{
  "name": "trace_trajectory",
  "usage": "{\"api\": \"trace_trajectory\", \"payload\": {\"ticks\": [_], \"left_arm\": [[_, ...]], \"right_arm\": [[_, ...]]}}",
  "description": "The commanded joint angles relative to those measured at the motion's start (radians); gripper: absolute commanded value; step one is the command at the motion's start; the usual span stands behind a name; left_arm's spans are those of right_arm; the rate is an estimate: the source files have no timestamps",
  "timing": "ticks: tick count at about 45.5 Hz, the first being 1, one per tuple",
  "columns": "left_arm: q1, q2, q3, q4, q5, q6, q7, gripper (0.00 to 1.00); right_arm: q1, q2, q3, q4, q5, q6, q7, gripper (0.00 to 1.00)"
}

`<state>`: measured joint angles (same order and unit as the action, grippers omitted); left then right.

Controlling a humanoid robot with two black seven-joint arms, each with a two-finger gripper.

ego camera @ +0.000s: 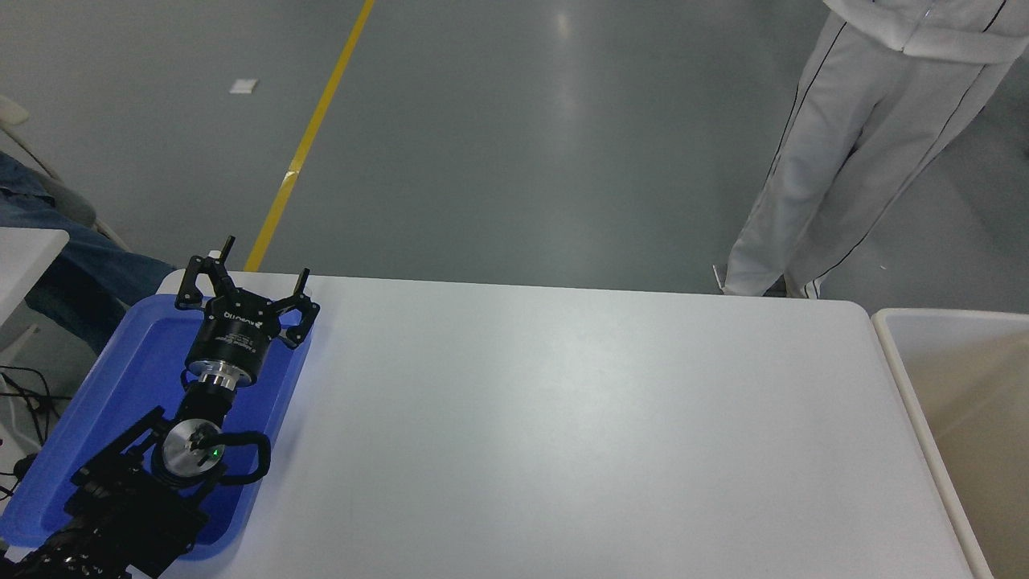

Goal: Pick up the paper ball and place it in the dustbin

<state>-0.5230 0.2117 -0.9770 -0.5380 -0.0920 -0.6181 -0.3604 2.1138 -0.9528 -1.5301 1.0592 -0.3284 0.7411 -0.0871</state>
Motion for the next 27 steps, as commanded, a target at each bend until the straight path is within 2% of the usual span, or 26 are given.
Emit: {"api": "trace_trajectory", "payload": {"ticks": [1, 16, 27], "left_arm": [[0.000, 0.000, 0.000, 0.001, 0.000, 0.000, 0.000, 1.00], [0.000, 0.000, 0.000, 0.001, 0.000, 0.000, 0.000, 1.00], [0.000, 0.000, 0.000, 0.001, 0.000, 0.000, 0.000, 1.00]], "right_arm": [[-0.308, -0.027, 0.226, -0.119, -0.001, -0.152, 0.000, 0.00], [-0.705, 0.002, 0.482, -0.208, -0.001, -0.546, 0.001, 0.00], [-1.020, 0.086, 0.728, -0.381, -0.001, -0.710, 0.003, 0.00]]}}
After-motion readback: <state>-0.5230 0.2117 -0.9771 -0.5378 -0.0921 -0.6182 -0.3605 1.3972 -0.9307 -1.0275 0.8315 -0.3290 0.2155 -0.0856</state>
